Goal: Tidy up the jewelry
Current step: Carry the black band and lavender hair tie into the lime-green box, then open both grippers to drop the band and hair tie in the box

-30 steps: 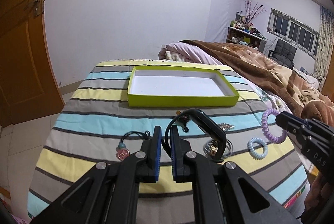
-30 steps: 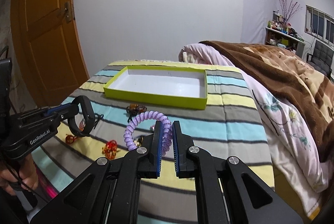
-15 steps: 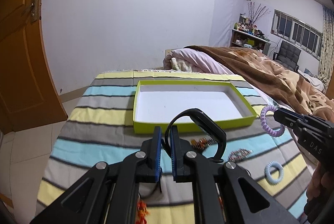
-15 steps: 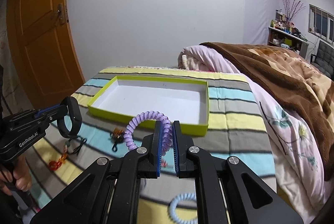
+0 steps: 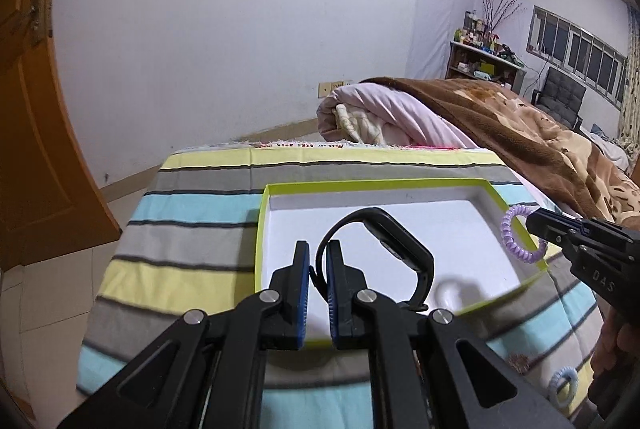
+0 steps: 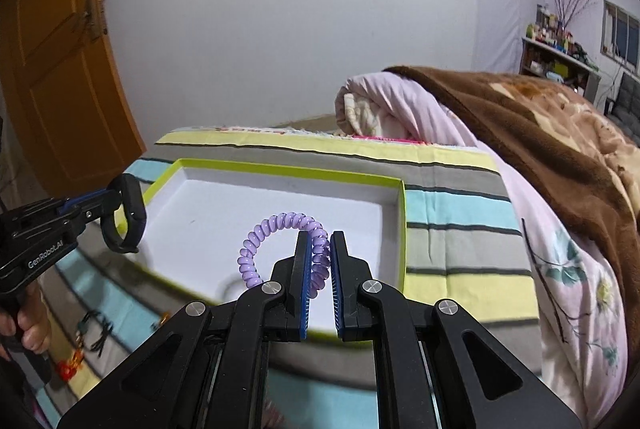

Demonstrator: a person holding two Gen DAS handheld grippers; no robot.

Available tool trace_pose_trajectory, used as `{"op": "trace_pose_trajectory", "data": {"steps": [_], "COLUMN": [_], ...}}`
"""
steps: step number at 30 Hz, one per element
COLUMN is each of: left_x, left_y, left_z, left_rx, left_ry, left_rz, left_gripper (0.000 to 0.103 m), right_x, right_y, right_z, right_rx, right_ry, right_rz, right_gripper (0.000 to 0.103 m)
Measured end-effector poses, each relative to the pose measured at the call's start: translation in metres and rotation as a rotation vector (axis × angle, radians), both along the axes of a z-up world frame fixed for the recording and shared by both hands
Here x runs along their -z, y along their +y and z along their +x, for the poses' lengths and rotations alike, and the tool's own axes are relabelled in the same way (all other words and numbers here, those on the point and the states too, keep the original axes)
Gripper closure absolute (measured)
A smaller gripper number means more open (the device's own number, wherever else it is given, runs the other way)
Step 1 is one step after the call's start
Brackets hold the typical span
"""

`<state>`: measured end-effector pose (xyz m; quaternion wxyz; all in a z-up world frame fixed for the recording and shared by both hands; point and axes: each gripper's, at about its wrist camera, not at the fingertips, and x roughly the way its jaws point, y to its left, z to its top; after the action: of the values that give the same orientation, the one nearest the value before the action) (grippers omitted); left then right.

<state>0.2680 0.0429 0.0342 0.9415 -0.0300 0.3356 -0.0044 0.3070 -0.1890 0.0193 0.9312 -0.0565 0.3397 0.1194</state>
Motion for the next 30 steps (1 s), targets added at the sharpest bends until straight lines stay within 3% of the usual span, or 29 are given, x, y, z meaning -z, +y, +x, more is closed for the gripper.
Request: {"op": "trace_pose_trajectory", "data": {"steps": [16,24,30], "left_x": [0.036,0.042,0.033], "left_y": [0.008,0.011,0.012], "left_z": [0.062,0.064,0.058], "left_rx": [-0.003,-0.007,0.004], "left_ry": [0.101,0.125,0.106], "left_rz": [0.024,0.011,-0.011], "left_gripper": [0.094,0.093,0.093], "right_x": [0.033,0.048,0.042], "right_y": [-0.001,-0.001,-0.004], "right_z": [0.073,0.086,0.078], "right_rx": [0.060,0.078,0.078], "right_ry": [0.109,0.176,0.156], "right_rz": [-0.040,-0.057,-0.034], "right_gripper": [0.094,0.093,0.088]}}
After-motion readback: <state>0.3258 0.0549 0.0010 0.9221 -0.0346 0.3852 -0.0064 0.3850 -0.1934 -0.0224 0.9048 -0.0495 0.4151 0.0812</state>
